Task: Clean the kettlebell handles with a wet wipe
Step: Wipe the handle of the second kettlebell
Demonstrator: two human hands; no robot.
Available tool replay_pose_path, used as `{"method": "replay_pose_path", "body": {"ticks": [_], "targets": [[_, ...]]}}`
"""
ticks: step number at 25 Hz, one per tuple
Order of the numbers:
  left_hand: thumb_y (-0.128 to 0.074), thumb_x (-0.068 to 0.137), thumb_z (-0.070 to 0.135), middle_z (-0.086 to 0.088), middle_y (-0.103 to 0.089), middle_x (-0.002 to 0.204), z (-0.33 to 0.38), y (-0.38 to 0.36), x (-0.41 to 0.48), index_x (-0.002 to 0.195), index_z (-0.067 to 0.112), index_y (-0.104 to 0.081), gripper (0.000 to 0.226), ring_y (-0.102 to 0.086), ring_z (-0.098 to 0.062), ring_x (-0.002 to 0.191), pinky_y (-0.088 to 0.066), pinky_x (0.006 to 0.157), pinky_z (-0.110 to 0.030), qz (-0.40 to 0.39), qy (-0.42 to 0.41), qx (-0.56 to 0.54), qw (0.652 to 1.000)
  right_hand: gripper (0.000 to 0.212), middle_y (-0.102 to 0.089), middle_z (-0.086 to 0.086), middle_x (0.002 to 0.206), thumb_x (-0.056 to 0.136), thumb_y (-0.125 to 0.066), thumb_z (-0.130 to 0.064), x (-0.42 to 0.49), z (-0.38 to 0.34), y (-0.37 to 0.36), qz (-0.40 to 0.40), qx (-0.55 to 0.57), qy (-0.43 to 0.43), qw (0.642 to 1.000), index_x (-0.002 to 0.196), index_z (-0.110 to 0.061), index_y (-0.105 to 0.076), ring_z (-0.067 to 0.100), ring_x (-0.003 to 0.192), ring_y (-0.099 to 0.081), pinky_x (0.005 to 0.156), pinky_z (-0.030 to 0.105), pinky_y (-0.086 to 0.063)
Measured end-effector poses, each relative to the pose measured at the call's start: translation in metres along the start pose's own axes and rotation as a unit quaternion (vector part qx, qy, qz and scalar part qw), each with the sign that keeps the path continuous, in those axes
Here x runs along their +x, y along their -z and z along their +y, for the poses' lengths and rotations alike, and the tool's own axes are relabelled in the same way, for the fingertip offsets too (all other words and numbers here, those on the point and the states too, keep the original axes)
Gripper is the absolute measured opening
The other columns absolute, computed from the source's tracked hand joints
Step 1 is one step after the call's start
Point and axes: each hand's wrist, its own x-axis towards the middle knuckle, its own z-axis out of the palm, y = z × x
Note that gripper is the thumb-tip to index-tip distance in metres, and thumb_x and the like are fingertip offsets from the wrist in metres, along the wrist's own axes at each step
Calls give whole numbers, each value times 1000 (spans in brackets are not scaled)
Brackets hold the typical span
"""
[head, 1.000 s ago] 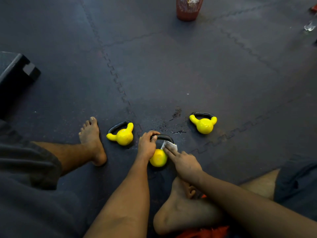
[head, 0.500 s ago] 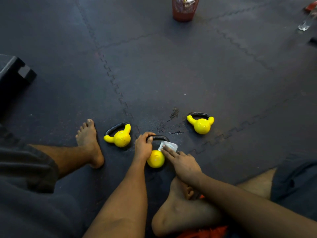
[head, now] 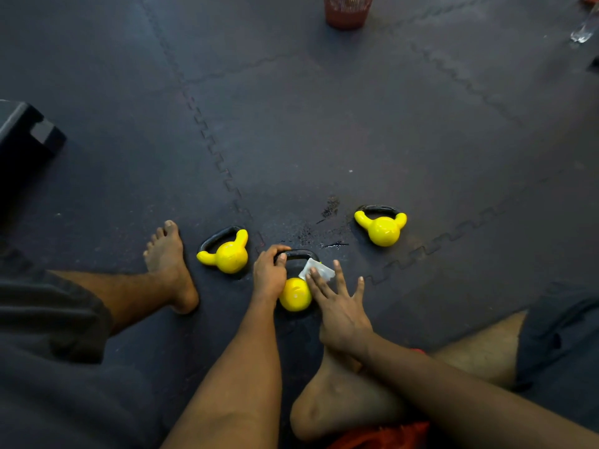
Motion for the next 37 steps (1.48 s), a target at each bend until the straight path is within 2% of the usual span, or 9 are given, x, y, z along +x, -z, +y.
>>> {"method": "replay_pose_path", "body": {"ticks": [3, 8, 15, 21, 25, 30, 32, 34, 37], "targets": [[-54, 93, 14, -4, -66, 110, -1, -1, 0, 103, 29, -67, 22, -59, -22, 103, -48, 94, -42, 2, -4, -2, 1000, 109, 24, -15, 158, 71, -56, -29, -2, -3, -1, 21, 26, -20, 999, 153, -27, 14, 26, 139, 40, 102, 73, 16], [-53, 93, 16, -3, -65, 110, -3, 0, 2, 102, 33, -66, 23, -59, -22, 103, -48, 94, -43, 2, 11, 0, 1000, 104, 22, -10, 160, 74, -54, -20, 5, -13, -2, -6, 153, 0, 988, 154, -24, 12, 12, 149, 17, 119, 56, 0], [-53, 94, 16, -2, -65, 110, -4, 0, 2, 104, 30, -66, 22, -59, -21, 102, -49, 92, -42, 4, 18, -5, 1000, 104, 31, -4, 156, 75, -51, -6, 3, -30, -4, 12, 358, -39, 933, 154, -22, 14, 34, 145, -25, 108, 36, -33], [-52, 94, 15, -5, -66, 107, -8, 5, -1, 106, 27, -66, 22, -60, -23, 99, -50, 90, -39, 22, 41, -15, 999, 95, -35, 12, 154, 81, -54, -10, -2, -34, 3, 11, 394, -71, 916, 156, -28, 2, 33, 127, -48, 91, 25, -35], [-51, 95, 12, -3, -66, 109, -4, 7, -4, 108, 20, -66, 21, -60, -20, 100, -49, 89, -35, 29, 43, -26, 998, 93, -38, 11, 153, 81, -54, -11, 14, -35, 8, 44, 445, -128, 885, 156, -27, 0, 32, 126, -50, 94, 27, -41], [-52, 95, 12, -5, -66, 110, -5, 7, -4, 107, 20, -66, 21, -60, -23, 100, -50, 90, -36, 33, 52, -31, 998, 88, -47, 13, 146, 82, -56, -13, 2, -44, 3, 45, 433, -100, 895, 156, -28, -10, 31, 123, -53, 93, 26, -40], [-52, 94, 13, -4, -67, 109, -4, 6, -2, 107, 21, -66, 21, -60, -22, 100, -50, 90, -37, 26, 47, -23, 998, 90, -38, 11, 153, 82, -56, -14, 14, -36, 8, 68, 442, -129, 885, 156, -24, -6, 30, 131, -47, 101, 27, -39], [-53, 94, 12, -5, -67, 108, -3, 5, -3, 107, 21, -67, 21, -60, -23, 100, -50, 90, -38, 19, 39, -21, 999, 89, -26, 8, 159, 82, -56, -14, 13, -35, 9, 72, 427, -118, 894, 156, -20, -8, 30, 138, -39, 108, 29, -37], [-52, 94, 11, -5, -67, 109, 0, 5, -2, 108, 19, -67, 22, -60, -23, 101, -50, 91, -39, 11, 36, -18, 999, 83, -26, 12, 159, 83, -54, -15, 3, -43, 6, 59, 368, -91, 923, 155, -17, -14, 36, 130, -46, 101, 34, -41]]}}
